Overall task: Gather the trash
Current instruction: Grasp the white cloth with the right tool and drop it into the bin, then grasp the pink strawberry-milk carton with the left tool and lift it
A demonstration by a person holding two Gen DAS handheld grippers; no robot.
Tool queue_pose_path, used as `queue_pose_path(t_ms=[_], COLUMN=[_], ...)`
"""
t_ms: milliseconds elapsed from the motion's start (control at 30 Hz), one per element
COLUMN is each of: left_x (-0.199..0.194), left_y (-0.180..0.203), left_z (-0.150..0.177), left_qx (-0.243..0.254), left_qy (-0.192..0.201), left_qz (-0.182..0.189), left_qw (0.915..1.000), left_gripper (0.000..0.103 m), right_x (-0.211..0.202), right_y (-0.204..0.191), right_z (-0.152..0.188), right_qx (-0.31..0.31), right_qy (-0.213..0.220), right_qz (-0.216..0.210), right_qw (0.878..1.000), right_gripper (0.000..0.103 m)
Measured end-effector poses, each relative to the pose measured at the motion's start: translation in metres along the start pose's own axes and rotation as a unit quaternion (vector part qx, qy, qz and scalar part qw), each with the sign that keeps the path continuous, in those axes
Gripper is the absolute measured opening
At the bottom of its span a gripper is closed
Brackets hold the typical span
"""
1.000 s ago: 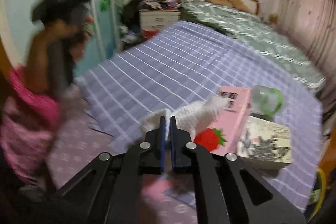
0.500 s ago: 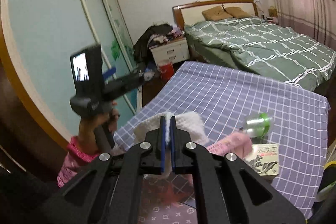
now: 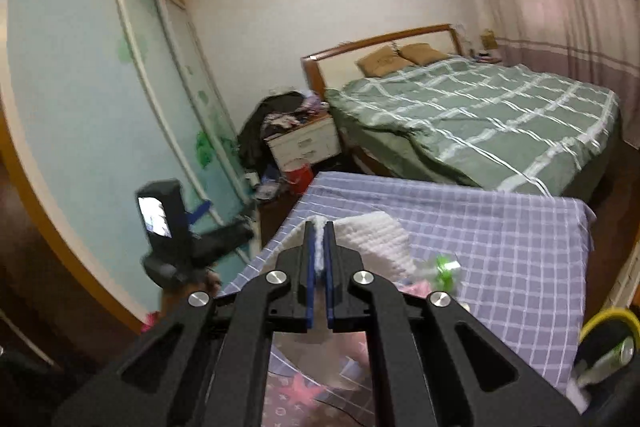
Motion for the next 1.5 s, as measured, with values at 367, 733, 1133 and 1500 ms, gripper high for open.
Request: queue_pose_path(t_ms=[367, 733, 1133, 1500], left_x=[-0.011, -0.059, -0.061, -0.113], left_y=[0.036, 0.186, 0.262, 0.264], left_z=[0.004, 0.051, 0.128, 0.159], left_qx=[0.027, 0.186, 0.288, 0.306], left_qy=[-0.011, -0.043, -0.140, -0.213], left_qz=[0.050, 0.291, 0.395, 0.513], left_qw=[0.9983, 0.9375, 0.8610, 0.7731], left_gripper=[0.098, 0.098, 0.098, 0.098], right_x=[-0.045, -0.112, -0.098, -0.076], right_y=[0.021, 0.181, 0.327, 0.339], right_z=[-0.021, 0.051, 0.145, 0.155], right_qx=[-0.001, 0.108, 0.204, 0.215], right_qy=[0.054, 0.052, -0.032, -0.040], right_qz=[0.057, 0.257, 0.385, 0.370], right_qw=[0.997, 0.959, 0.900, 0.903], right_gripper=[0.004, 0.005, 0.025, 0.031])
Point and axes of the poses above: each gripper's, at about its wrist camera, not at the fingertips, and x roughly the way its jaws point, y to its right, z to its underside, the point moved 7 cm from there along x, roughly the way its jaws point, and after that the axes turned 10 degrees about z, right-handed, at the moved point
